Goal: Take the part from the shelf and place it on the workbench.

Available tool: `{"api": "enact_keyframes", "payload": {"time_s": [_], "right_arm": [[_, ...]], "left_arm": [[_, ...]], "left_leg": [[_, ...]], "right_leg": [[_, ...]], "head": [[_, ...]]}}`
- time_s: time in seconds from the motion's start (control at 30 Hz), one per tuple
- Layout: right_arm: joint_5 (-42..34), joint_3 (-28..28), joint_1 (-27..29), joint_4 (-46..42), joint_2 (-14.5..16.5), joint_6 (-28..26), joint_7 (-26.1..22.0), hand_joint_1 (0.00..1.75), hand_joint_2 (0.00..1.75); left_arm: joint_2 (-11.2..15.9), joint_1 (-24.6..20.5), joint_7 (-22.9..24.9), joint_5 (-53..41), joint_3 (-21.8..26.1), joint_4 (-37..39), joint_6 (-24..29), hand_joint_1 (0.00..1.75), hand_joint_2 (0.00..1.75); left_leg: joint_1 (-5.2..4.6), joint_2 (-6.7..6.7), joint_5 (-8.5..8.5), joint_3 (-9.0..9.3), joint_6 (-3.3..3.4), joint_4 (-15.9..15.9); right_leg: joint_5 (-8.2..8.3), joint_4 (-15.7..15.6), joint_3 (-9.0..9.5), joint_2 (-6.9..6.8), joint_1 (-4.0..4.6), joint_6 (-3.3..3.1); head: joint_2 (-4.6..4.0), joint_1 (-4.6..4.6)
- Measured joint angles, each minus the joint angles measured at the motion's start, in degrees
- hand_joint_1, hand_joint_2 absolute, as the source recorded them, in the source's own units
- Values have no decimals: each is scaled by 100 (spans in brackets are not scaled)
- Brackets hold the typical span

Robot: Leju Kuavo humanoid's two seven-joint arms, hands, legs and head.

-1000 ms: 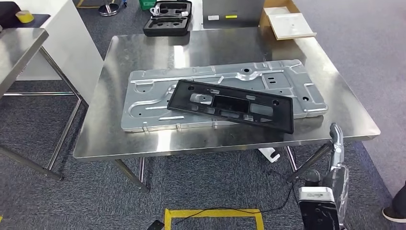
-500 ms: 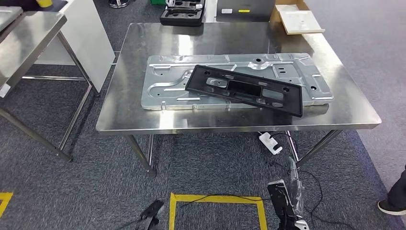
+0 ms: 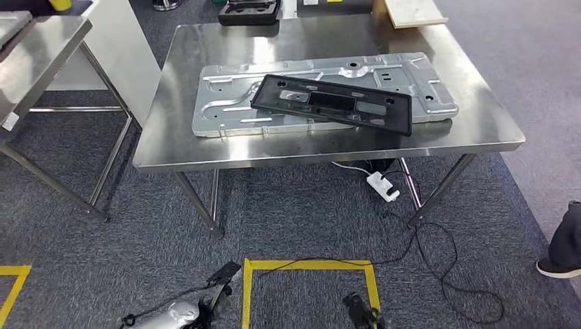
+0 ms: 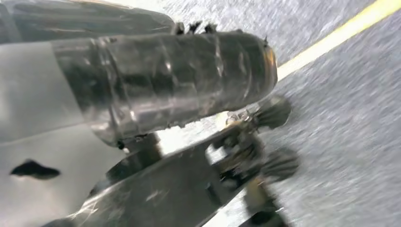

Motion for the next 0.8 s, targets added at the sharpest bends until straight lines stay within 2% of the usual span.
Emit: {"api": "enact_keyframes", "payload": {"time_s": [0.03,0.07,0.1,0.13,0.17,0.2,0.23,0.27,0.3,0.33,0.37,0.4,0.43,0.47,0.5,0.53,0.57,0.6,0.63,0.67,0.7,0.73,0.77,0.8], "right_arm": [[158,96,-39,84,20,50,148,0,175],[229,195,-86,167,34,72,271,0,175],[203,270,-126,237,41,81,343,0,175],[130,322,-155,293,50,95,375,0,175],[50,358,-178,344,56,124,384,0,175],[-9,380,-200,387,62,166,376,0,175],[-41,398,-218,421,69,208,364,0,175],[-53,418,-235,455,75,246,356,0,175],[-54,436,-253,486,82,278,356,0,175],[-58,457,-269,521,89,311,365,0,175],[-62,479,-283,560,93,341,386,0,175],[-65,502,-288,603,95,349,428,0,175],[-74,523,-281,642,96,327,480,0,175],[-92,536,-261,676,95,278,530,0,175],[-121,546,-240,712,92,223,571,0,175],[-151,550,-222,739,89,184,594,0,175],[-176,554,-209,767,86,165,606,0,175],[-189,557,-201,791,83,160,611,0,175],[-193,560,-195,811,81,159,614,0,175],[-197,563,-190,828,80,158,615,0,175],[-200,565,-190,841,78,158,616,0,175],[-203,567,-195,852,76,158,618,0,175],[-203,568,-204,860,74,157,620,0,175],[-203,570,-213,869,72,159,624,0,131]], "left_arm": [[-17,-28,45,-21,-3,0,-26,0,0],[-36,-59,71,-33,-5,0,-38,0,0],[-52,-86,82,-37,-7,-1,-42,0,0],[-69,-107,85,-39,-8,-1,-42,0,0],[-89,-123,81,-39,-8,-2,-36,0,0],[-105,-139,72,-39,-9,-2,-29,0,0],[-117,-159,59,-39,-10,-2,-19,0,0],[-126,-191,43,-39,-11,-2,-9,0,0],[-134,-221,31,-39,-11,-2,-3,0,0],[-144,-244,21,-38,-11,-2,1,0,0],[-155,-258,16,-35,-11,-2,3,0,0],[-164,-256,13,-29,-11,-2,3,0,0],[-171,-253,8,-22,-11,-2,6,0,0],[-176,-251,-3,-13,-11,-2,9,0,0],[-184,-245,-19,-5,-11,-2,13,0,0],[-192,-236,-37,0,-11,-2,17,0,0],[-201,-222,-54,4,-11,-2,18,0,0],[-209,-207,-64,8,-11,-2,19,0,0],[-214,-196,-70,11,-11,-2,19,0,0],[-217,-191,-73,15,-11,-2,19,0,0],[-219,-190,-75,19,-11,-2,19,0,0],[-219,-191,-77,22,-11,-2,19,0,0],[-219,-195,-78,24,-11,-2,20,0,0],[-219,-199,-79,25,-11,-2,21,0,0]], "left_leg": [[1,0,-279,-88,-15,352],[3,0,-468,-146,-27,709],[4,0,-498,-145,-31,943],[3,0,-399,-60,-28,1011],[2,0,-234,108,-17,914],[-1,-1,-85,369,5,640],[-8,-2,-39,665,33,270],[-22,-4,-83,950,60,-140],[-39,-8,-154,1148,85,-456],[-58,-10,-215,1241,104,-650],[-72,-13,-205,1261,122,-748],[-59,0,-132,1219,155,-764],[-46,10,-56,1177,191,-791],[-29,20,34,1119,234,-814],[-13,28,127,1037,271,-826],[-16,25,204,945,290,-817],[-17,28,278,843,297,-801],[-17,33,343,734,292,-778],[-16,42,408,610,277,-742],[-12,48,466,483,259,-696],[-8,52,519,358,233,-638],[-9,53,566,239,200,-578],[-11,53,605,156,164,-523],[-15,52,651,101,126,-489]], "right_leg": [[63,10,-83,-2,6,-25],[128,27,-176,-3,13,-38],[186,46,-270,-5,18,-38],[243,68,-366,-6,22,-35],[298,92,-460,-6,23,-30],[351,117,-541,-1,23,-20],[400,138,-608,4,25,-6],[453,151,-654,5,27,20],[510,148,-677,3,26,50],[573,127,-685,-1,23,85],[638,101,-685,-5,19,120],[661,86,-690,-1,10,151],[588,123,-719,6,7,181],[389,257,-772,11,4,207],[88,510,-848,16,-6,232],[-235,852,-929,17,-12,254],[-473,1220,-996,16,-21,275],[-566,1531,-1028,16,-30,297],[-480,1694,-979,15,-43,319],[-305,1680,-844,14,-61,340],[-133,1477,-605,14,-87,360],[-87,1115,-300,16,-105,378],[-169,696,-13,26,-103,371],[-283,361,187,31,-91,352]], "head": [[0,-12],[0,-16],[0,-14],[0,-15],[0,-14],[0,-15],[0,-16],[0,-15],[0,-12],[0,-21],[0,-28],[0,-32],[0,-37],[0,-17],[0,1],[0,14],[0,27],[0,28],[0,27],[0,27],[0,27],[0,29],[0,21],[0,13]]}}
